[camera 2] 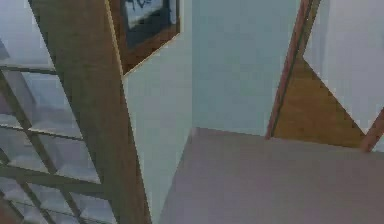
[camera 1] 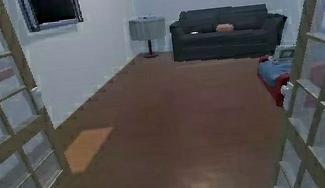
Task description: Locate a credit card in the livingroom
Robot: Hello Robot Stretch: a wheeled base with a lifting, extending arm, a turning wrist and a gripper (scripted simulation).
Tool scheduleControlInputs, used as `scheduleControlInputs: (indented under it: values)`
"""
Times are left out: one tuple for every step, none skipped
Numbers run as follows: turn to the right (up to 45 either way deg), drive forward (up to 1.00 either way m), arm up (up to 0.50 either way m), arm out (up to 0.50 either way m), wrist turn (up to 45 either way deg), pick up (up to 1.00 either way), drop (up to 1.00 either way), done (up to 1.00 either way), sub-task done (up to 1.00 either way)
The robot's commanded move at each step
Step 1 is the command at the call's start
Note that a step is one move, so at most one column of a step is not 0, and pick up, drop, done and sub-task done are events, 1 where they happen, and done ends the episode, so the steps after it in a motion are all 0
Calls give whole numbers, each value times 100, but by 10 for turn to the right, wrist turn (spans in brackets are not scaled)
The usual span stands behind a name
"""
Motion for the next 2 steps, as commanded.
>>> scheduleControlInputs:
  values:
    - [0, 100, 0, 0, 0, 0, 0, 0, 0]
    - [60, 0, 0, 0, 0, 0, 0, 0, 0]
